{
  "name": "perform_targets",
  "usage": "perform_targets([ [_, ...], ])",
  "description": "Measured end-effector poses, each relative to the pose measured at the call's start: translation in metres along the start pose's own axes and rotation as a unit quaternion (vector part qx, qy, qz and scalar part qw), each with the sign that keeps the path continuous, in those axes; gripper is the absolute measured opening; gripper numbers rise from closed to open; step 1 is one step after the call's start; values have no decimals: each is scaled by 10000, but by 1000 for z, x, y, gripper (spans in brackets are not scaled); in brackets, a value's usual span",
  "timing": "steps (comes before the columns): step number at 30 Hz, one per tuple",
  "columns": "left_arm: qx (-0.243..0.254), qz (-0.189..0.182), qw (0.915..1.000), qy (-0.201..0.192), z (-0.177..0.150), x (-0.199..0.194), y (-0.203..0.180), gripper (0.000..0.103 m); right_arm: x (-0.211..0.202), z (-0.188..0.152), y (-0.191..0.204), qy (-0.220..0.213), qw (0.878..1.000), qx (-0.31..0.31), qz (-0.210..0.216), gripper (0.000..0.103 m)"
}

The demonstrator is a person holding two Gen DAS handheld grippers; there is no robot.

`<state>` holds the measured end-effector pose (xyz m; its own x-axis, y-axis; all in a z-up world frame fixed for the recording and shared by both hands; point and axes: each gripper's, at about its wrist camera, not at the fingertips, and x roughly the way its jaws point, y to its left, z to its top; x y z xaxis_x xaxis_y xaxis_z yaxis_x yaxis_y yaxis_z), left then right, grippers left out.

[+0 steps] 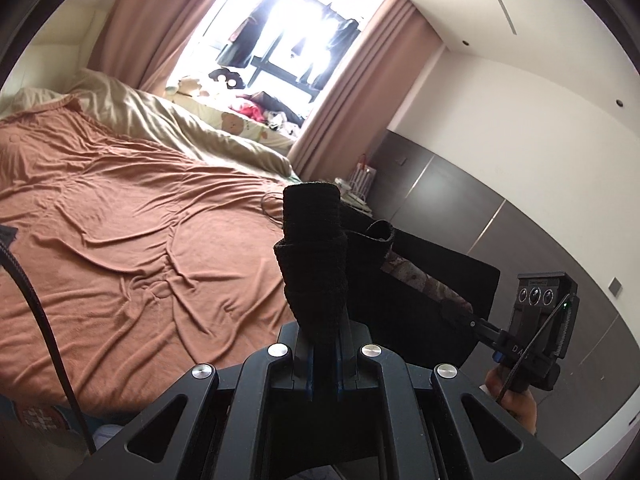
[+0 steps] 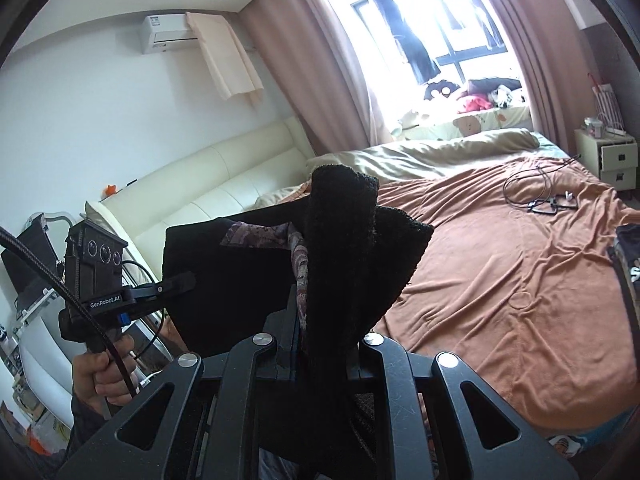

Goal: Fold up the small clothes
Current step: 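Lift the folded sweater with both grippers and carry it toward the folded black shirt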

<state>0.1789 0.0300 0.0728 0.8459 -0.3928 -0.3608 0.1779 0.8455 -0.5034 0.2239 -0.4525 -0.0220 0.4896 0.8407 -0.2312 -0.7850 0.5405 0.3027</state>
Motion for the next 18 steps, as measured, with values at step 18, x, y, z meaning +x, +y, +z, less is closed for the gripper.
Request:
perform_targets([
  [18,427,-576,9973,138,-29,1,-95,7,-77,-14,15,-495,9972,-27,-557,10],
])
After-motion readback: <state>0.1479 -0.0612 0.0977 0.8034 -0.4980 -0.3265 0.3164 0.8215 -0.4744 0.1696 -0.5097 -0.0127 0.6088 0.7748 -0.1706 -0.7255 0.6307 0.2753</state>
